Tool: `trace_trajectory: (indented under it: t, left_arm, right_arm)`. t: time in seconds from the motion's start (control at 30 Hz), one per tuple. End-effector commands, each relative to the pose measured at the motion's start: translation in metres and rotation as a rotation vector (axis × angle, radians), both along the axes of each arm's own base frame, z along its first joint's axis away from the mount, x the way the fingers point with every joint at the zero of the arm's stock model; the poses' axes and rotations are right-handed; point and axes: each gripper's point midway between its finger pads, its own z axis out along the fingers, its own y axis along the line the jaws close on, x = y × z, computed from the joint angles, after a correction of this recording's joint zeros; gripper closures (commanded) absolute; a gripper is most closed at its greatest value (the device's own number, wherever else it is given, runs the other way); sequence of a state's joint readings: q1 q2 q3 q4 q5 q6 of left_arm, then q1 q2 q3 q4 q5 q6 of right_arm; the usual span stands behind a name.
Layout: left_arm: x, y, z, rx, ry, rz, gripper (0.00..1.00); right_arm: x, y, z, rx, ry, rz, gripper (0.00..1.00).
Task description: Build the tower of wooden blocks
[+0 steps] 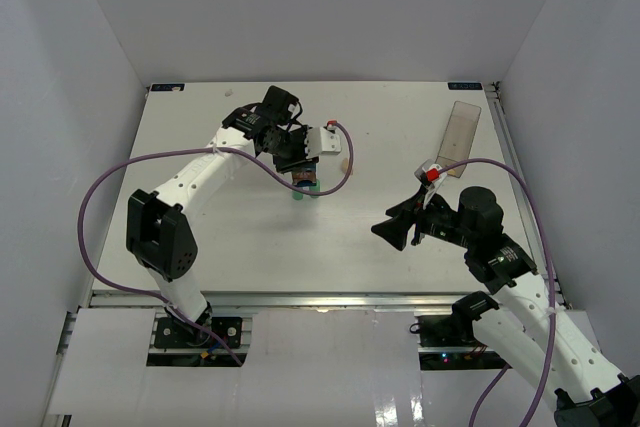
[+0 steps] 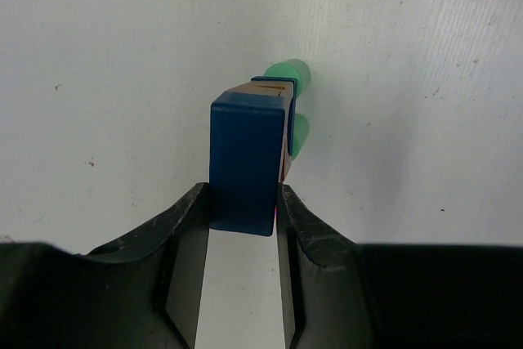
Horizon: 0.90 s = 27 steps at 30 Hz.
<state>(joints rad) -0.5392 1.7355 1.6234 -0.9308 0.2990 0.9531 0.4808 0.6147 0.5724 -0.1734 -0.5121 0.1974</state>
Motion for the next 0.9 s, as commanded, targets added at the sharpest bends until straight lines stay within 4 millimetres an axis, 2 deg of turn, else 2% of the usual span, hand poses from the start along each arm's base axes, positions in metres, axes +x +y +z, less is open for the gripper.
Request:
trace_trajectory:
  t: [0.0, 0.3, 0.87]
  left_arm:
    - [-0.0017, -0.0015, 0.0166, -0.025, -0.053, -0.011, 0.58]
    - [-0.0002, 0.0004, 0.0216, -0.032, -0.081, -0.002, 0.44]
    - [0.0033, 0.0020, 0.0261, -0.037, -0.116, 0.016, 0.36]
  right_arm:
    - [-0.0013, 0.0023, 0.0079, 0.015, -0.049, 0.023, 0.28]
    - [-0.0023, 0.0028, 0.0073, 0.014, -0.050, 0.031, 0.28]
    - [-0.0033, 0.0035, 0.0068, 0.015, -0.048, 0.038, 0.29]
